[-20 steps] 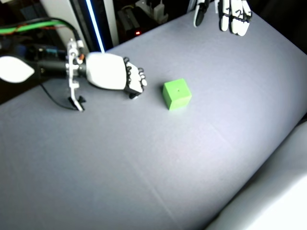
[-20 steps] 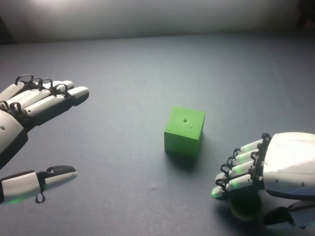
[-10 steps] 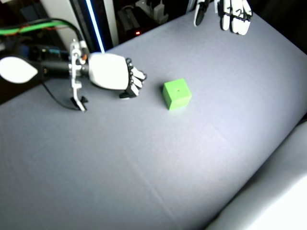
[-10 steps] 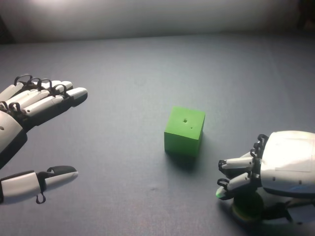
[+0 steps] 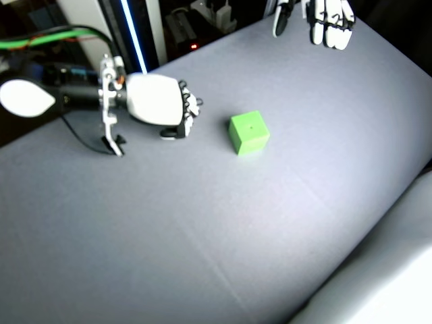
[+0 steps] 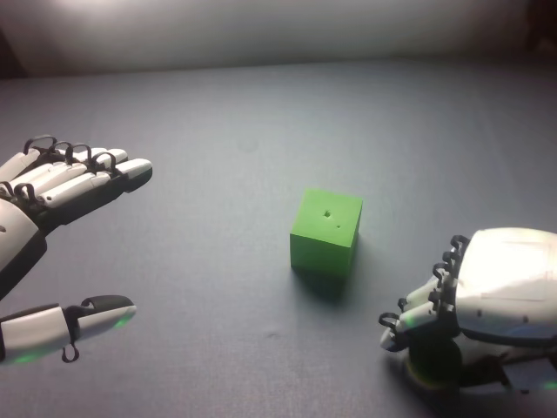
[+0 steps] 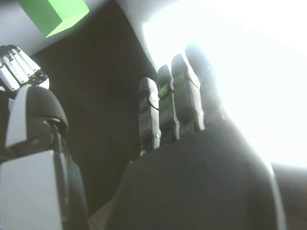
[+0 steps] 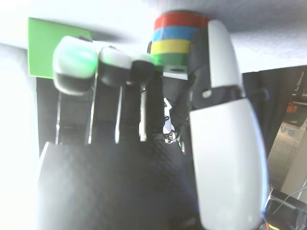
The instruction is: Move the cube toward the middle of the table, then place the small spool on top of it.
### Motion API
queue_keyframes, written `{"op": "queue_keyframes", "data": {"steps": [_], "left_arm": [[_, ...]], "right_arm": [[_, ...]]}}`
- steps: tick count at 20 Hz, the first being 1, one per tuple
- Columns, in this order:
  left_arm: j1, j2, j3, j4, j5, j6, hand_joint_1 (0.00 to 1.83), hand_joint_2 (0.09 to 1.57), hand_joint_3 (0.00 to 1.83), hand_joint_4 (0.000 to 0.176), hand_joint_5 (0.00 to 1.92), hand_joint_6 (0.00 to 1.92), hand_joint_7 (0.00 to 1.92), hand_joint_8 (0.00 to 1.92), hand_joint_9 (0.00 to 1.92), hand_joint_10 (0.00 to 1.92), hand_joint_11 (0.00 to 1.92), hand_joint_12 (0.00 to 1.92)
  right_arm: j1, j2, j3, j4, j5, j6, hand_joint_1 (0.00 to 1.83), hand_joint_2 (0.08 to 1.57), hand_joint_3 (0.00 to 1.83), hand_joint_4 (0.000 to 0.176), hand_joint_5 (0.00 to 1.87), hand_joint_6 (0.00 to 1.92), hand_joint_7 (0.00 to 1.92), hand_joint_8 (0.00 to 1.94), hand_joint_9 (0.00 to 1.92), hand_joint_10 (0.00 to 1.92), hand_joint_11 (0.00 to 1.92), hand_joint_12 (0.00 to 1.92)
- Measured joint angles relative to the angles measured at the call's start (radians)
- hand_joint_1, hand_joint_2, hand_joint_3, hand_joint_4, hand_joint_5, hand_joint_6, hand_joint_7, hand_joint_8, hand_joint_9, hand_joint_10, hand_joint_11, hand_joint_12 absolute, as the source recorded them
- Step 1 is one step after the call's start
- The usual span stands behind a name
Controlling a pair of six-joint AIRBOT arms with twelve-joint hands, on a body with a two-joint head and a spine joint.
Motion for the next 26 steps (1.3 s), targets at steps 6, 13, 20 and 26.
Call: {"op": "queue_keyframes", "data": {"steps": [6, 13, 20, 26], "left_arm": [[0.010, 0.000, 0.000, -0.005, 0.000, -0.001, 0.93, 1.03, 0.00, 0.074, 0.34, 0.00, 0.29, 0.00, 0.27, 0.01, 0.01, 0.77], [0.014, -0.005, 0.000, -0.008, 0.002, -0.002, 0.92, 1.02, 0.00, 0.083, 0.35, 0.00, 0.28, 0.00, 0.28, 0.00, 0.03, 0.78], [0.014, -0.012, 0.007, -0.010, 0.011, -0.014, 0.92, 1.02, 0.00, 0.071, 0.34, 0.00, 0.28, 0.00, 0.28, 0.00, 0.03, 0.74], [0.014, -0.012, 0.014, -0.010, 0.016, -0.020, 0.90, 1.02, 0.00, 0.070, 0.34, 0.00, 0.29, 0.00, 0.28, 0.00, 0.04, 0.72]], "right_arm": [[0.064, 0.003, 0.025, 0.031, 0.050, 0.000, 1.17, 1.09, 0.00, 0.000, 1.01, 0.94, 0.80, 1.53, 1.07, 1.71, 1.18, 1.83], [0.190, -0.039, 0.137, 0.168, 0.101, -0.010, 1.17, 1.12, 0.00, 0.000, 0.93, 1.02, 1.06, 0.92, 1.04, 1.07, 0.86, 1.56], [0.294, -0.159, 0.241, 0.165, 0.063, -0.010, 1.27, 1.05, 0.00, 0.000, 1.07, 0.71, 1.18, 0.84, 1.04, 1.07, 0.86, 1.56], [0.323, -0.223, 0.286, 0.115, -0.050, -0.013, 1.30, 1.01, 0.00, 0.000, 1.06, 0.75, 1.39, 0.42, 1.22, 0.83, 0.97, 1.47]]}}
